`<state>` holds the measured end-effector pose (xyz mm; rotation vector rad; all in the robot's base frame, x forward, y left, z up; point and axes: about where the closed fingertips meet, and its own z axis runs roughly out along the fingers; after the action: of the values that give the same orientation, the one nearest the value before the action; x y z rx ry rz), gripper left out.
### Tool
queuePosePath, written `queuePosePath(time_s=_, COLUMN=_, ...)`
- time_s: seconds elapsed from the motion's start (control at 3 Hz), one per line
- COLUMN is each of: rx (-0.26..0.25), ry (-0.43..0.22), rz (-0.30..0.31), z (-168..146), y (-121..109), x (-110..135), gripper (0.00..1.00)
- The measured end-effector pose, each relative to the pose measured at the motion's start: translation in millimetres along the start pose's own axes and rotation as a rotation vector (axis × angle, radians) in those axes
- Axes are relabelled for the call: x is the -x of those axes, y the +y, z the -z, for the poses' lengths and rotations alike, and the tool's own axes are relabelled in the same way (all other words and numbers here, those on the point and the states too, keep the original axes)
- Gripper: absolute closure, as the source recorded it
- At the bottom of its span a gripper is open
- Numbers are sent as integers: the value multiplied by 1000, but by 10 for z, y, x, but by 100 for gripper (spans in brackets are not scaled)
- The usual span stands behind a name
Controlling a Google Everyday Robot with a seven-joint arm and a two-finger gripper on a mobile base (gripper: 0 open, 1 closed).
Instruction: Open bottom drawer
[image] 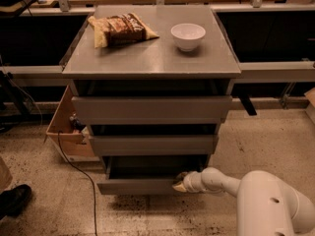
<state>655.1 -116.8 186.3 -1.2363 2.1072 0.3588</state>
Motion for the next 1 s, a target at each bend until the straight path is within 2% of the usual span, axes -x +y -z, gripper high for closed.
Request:
queuePosePath(time_s=0.33, rx=1, ry=0, rz=0, z=47, y=-7, x=33, gripper=48)
queuePosePath(time_s=0.67, rx=88, ry=72, rz=51, z=195, y=267, x=-53, gripper=26)
queuePosePath(time_s=1.0, rx=327, ry=268, rz=192, z=712, y=928, x=-272, gripper=28)
